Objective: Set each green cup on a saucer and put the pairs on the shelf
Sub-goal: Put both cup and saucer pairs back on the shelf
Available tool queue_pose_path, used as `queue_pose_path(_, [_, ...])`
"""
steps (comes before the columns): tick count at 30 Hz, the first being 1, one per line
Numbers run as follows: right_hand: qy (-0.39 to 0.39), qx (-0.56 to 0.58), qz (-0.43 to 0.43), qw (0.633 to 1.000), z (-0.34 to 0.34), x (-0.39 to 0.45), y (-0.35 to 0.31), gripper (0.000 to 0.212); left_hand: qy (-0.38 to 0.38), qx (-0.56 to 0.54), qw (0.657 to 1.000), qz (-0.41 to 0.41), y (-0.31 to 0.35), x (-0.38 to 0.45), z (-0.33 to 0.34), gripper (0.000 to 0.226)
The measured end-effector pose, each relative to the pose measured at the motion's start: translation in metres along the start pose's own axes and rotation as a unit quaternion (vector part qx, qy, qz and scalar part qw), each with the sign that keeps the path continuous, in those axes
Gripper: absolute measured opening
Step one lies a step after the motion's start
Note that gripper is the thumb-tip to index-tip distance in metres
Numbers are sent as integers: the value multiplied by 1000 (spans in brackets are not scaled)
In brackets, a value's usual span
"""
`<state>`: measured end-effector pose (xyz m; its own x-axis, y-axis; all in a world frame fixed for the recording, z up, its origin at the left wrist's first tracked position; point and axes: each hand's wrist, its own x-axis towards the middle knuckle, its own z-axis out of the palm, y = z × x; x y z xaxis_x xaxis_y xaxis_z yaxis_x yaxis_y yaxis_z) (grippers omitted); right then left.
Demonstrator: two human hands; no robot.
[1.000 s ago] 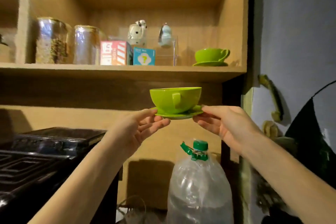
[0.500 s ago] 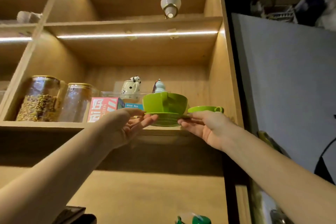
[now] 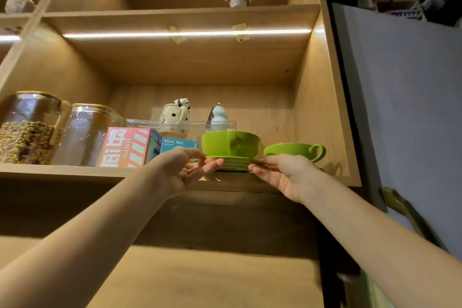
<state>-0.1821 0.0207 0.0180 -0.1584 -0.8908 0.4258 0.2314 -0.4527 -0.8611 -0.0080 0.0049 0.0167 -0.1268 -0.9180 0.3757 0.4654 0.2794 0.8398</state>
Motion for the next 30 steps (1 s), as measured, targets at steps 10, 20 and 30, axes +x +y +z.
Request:
queue_pose_path(10, [-13, 29, 23, 999, 14, 9, 8, 33, 37, 3, 999, 15, -11, 27, -5, 22])
queue_pose_path(20, [20, -474, -334, 814, -2, -2, 30, 39, 50, 50, 992, 100, -30, 27, 2, 32])
queue_pose_path(30, [0, -690, -338, 640, 6, 1, 51, 54, 187, 673, 590, 405, -76, 33, -31, 74])
